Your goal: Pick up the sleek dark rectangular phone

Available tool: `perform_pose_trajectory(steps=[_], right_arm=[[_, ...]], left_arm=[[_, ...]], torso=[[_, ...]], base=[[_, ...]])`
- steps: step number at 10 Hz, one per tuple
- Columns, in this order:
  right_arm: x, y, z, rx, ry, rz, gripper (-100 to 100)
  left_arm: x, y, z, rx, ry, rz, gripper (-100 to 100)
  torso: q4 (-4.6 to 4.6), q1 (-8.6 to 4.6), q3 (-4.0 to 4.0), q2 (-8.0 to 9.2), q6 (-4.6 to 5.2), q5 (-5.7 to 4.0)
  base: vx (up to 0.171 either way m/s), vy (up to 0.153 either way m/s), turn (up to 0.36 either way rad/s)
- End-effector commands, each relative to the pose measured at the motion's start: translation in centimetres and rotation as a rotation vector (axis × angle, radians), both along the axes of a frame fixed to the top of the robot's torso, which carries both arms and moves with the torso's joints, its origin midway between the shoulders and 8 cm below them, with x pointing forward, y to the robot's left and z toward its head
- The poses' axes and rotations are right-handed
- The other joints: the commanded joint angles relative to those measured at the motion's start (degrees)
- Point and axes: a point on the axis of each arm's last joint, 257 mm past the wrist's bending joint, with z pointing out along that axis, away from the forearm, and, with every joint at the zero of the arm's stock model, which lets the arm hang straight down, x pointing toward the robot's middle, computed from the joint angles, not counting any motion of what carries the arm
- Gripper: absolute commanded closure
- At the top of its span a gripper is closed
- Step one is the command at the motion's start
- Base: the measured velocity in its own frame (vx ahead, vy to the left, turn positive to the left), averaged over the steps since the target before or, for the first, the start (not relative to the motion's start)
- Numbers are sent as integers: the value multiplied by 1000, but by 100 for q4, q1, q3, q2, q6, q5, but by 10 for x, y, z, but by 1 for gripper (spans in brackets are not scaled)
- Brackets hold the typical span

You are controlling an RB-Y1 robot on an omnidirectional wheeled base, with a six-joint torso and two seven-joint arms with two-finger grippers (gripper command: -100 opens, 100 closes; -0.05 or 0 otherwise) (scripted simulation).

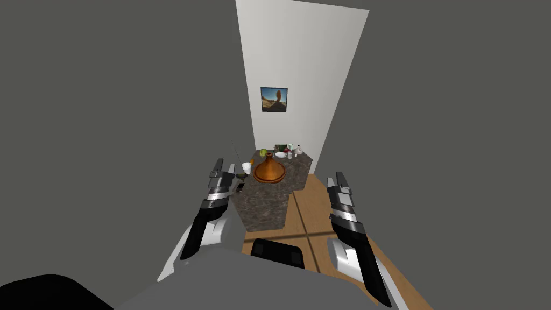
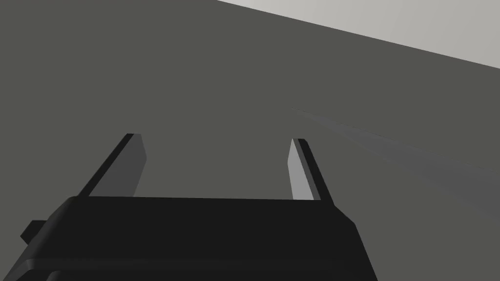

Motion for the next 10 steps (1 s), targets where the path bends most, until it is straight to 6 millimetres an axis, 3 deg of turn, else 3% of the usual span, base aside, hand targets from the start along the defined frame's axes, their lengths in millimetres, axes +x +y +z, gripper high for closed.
perform_pose_trajectory(steps=[1, 5, 9, 10], right_arm=[[0, 0, 0, 0, 0, 0, 0], [0, 0, 0, 0, 0, 0, 0], [0, 0, 0, 0, 0, 0, 0], [0, 0, 0, 0, 0, 0, 0]], left_arm=[[3, -4, -10, 30, 32, -16, -100], [8, -8, -51, 91, 148, -52, -100], [2, -3, -130, 126, 357, -91, -100], [2, -3, -130, 126, 357, -90, -100]], torso=[[0, 0, 0, 0, 0, 0], [9, -39, 23, 40, 1, -9], [4, -42, 10, 16, 2, -10], [3, -41, 9, 16, 2, -9]], base=[[-51, -33, -52], [-93, -94, -108], [-36, -111, -211], [-26, -60, -83]])
